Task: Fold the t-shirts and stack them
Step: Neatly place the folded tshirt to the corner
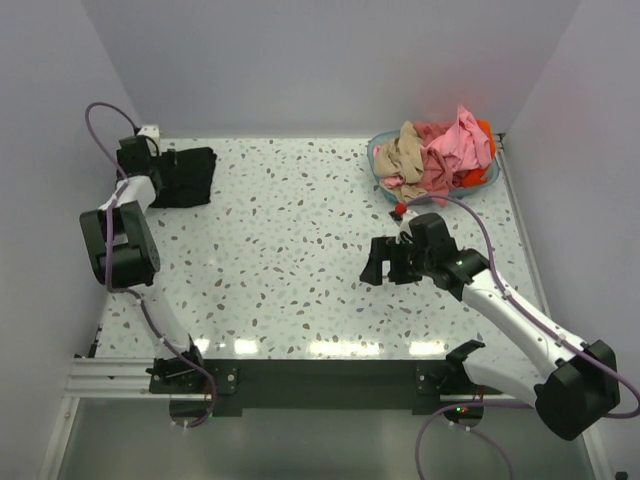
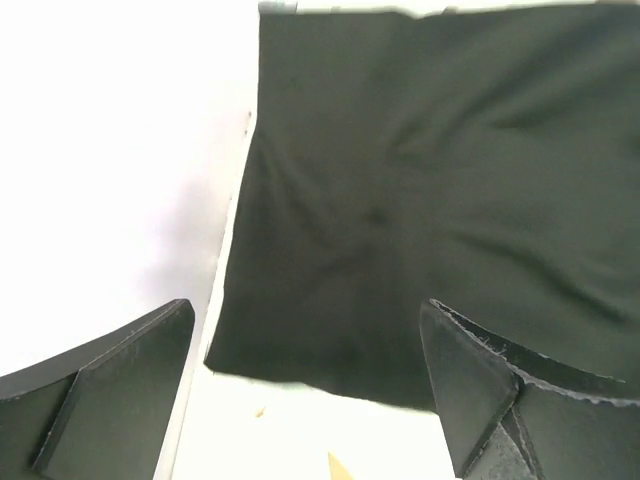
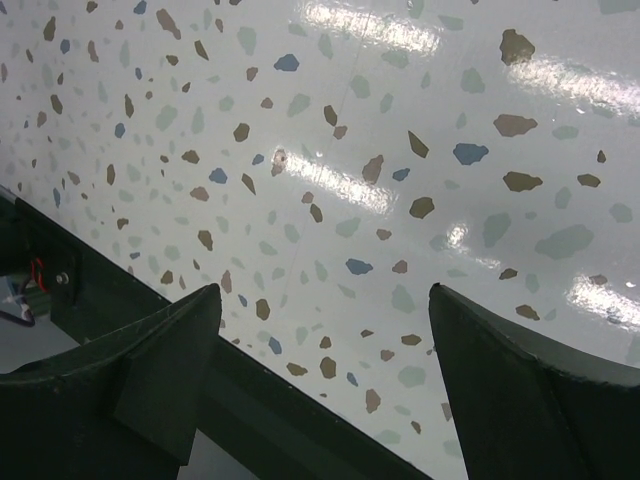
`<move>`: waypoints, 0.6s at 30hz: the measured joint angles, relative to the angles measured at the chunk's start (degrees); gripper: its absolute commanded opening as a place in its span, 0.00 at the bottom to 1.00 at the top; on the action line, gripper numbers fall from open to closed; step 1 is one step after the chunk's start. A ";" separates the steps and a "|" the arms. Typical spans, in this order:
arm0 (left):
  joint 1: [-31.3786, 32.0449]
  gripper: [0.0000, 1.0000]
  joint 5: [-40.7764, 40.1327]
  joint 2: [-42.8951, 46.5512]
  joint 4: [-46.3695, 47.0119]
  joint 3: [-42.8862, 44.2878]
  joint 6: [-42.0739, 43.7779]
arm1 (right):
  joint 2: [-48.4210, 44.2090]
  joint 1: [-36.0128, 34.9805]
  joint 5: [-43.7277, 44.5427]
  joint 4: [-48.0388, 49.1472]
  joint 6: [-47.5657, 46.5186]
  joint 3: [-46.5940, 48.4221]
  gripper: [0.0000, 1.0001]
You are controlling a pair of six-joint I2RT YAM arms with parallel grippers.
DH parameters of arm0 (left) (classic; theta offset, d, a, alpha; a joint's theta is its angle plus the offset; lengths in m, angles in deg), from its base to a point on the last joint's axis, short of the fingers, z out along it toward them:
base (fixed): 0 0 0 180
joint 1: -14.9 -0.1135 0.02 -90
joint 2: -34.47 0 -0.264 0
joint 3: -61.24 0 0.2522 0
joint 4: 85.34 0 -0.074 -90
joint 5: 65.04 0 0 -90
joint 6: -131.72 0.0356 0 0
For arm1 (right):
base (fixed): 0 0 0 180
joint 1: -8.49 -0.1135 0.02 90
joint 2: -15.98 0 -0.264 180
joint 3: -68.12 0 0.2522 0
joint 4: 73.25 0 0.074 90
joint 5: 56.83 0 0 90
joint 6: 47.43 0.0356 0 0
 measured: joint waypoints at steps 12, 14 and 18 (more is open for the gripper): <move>27.15 1.00 -10.29 38.34 6.32 -25.46 -11.39 | -1.31 0.00 1.84 -0.33 -1.16 1.27 0.97; 32.54 1.00 -12.00 42.40 3.93 -27.65 -14.51 | -2.10 0.00 2.19 -0.31 -1.64 1.27 0.98; 43.85 1.00 -16.04 49.66 -0.52 -33.29 -19.85 | -3.32 -0.04 3.52 -0.28 -2.67 1.27 0.99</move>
